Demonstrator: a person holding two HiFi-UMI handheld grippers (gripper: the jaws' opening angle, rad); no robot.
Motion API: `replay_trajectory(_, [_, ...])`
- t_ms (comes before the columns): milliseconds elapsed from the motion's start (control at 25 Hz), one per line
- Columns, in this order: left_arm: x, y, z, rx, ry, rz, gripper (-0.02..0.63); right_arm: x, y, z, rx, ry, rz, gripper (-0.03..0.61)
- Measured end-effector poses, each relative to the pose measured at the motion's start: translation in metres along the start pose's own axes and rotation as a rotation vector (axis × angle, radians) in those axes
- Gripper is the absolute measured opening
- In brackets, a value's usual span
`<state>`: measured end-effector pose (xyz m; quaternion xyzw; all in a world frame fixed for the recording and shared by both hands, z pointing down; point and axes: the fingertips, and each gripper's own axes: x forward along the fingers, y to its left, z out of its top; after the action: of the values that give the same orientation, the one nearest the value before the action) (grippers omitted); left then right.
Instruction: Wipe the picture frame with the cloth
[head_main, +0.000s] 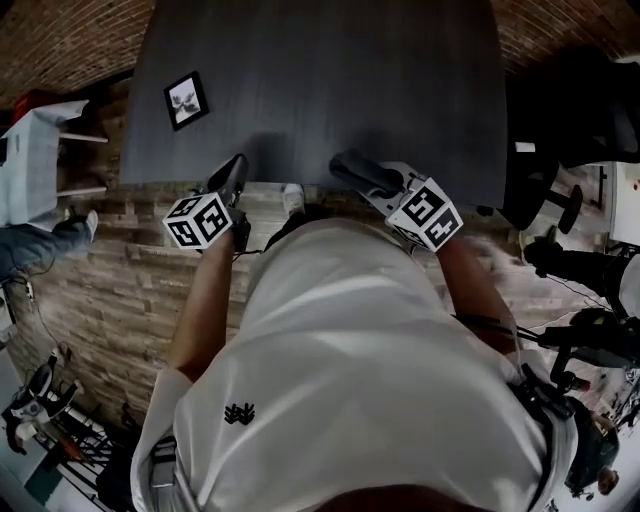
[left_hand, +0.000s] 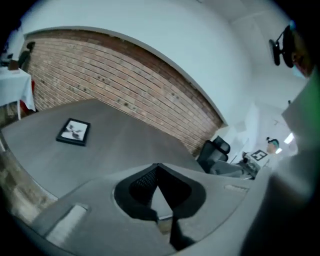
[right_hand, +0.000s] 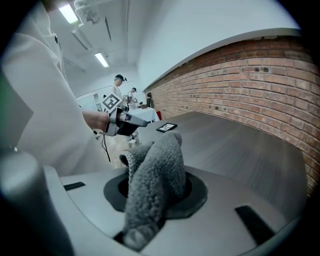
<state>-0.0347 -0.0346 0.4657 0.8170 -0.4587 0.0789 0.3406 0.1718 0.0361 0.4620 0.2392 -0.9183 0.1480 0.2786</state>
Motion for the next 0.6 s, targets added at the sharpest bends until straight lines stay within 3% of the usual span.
replay_trajectory(120, [-0.005,-0.086,-0.039,0.020,0.028,-0.113,0.012,-0.026,0.014,-0.029,-0.020,-0.008,0.053,0.089])
replay_trajectory(280, [-0.023,-0.167,-0.087,0.100,0.103,-0.143,0.012,-0.050,0.037,-0.061,-0.043,-0.013,0.138,0.089])
replay_trajectory(440, [-0.042,-0.206,-0.123,0.171,0.186,-0.133,0.012,-0.065,0.062,-0.073,-0.071,-0.025,0.182,0.089])
replay_trajectory(600, [-0.054,-0.219,-0.146,0.179,0.225,-0.116,0.012,-0.078,0.087,-0.079,-0.054,-0.052,0.204,0.087])
